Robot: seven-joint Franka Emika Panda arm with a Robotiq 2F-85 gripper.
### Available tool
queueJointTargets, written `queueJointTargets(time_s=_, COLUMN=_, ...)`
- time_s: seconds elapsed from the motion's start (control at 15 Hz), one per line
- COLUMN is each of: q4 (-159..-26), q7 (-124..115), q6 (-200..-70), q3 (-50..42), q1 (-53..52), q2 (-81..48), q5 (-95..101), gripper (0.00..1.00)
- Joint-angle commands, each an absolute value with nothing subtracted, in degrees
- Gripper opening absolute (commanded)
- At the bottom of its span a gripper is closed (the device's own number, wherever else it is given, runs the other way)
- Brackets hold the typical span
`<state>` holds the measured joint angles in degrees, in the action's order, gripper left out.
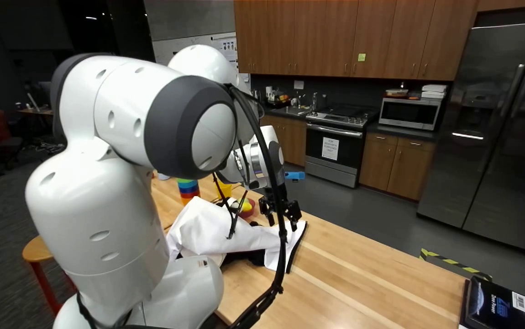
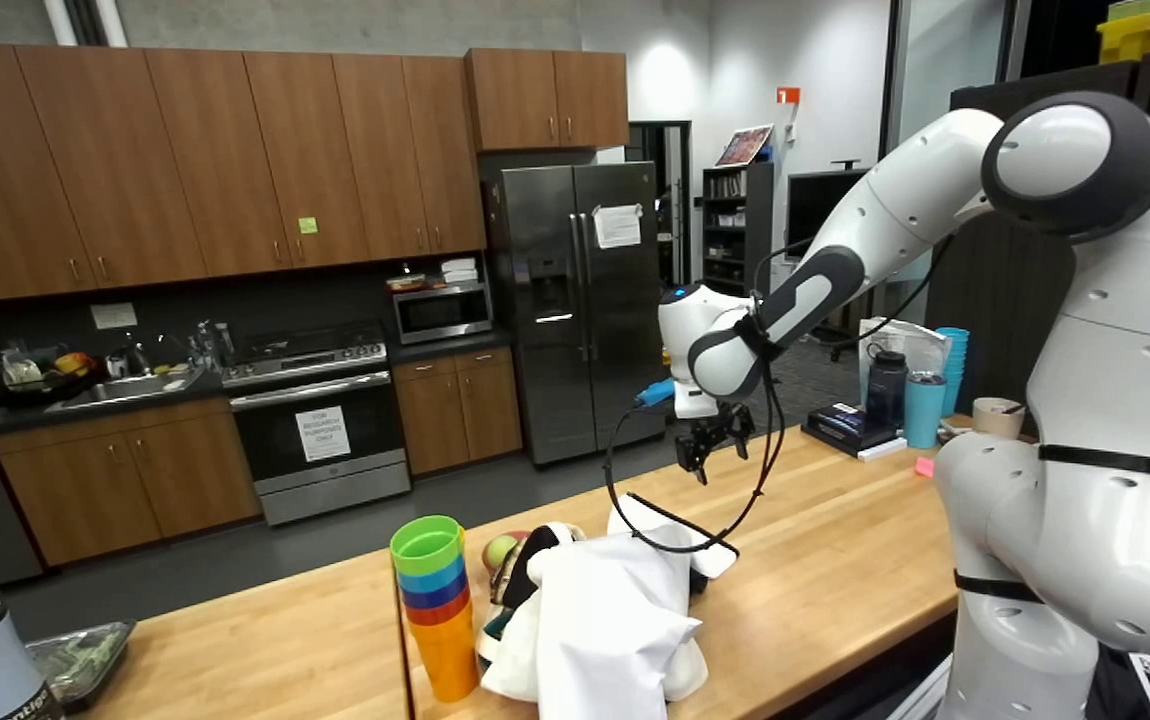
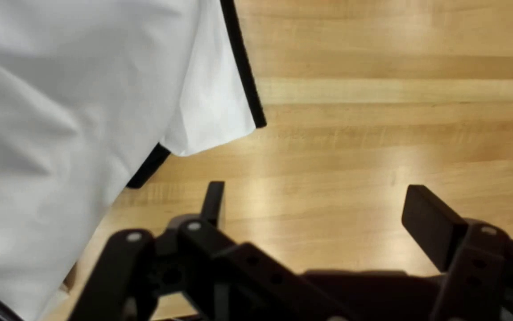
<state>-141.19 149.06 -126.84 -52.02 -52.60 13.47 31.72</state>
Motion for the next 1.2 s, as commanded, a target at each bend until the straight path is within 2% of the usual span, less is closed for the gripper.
queueJointTargets(time_s=0.0, q4=-142.2, q7=149.1, q6=-136.1, q3=-55.3, q1=-52.9, q2=11.1, q5=34.7, gripper=1.0)
queueJointTargets(time_s=0.2, q4=-144.0, q7=149.1, q6=-140.5, q3=-59.3, q1=-55.1, q2=10.2, q5=31.0, gripper=1.0)
queueJointTargets(time_s=0.67, q4=-149.4, q7=149.0, q6=-138.7, q3=-75.8, q1=-65.5, q2=13.4, q5=27.2, gripper=1.0)
queueJointTargets(time_s=0.93, q4=-148.7, q7=149.1, q6=-140.5, q3=-80.2, q1=-67.8, q2=15.2, q5=32.1, gripper=1.0)
queueJointTargets(time_s=1.13, q4=-148.1, q7=149.1, q6=-137.9, q3=-82.0, q1=-70.8, q2=24.6, q5=42.6, gripper=1.0)
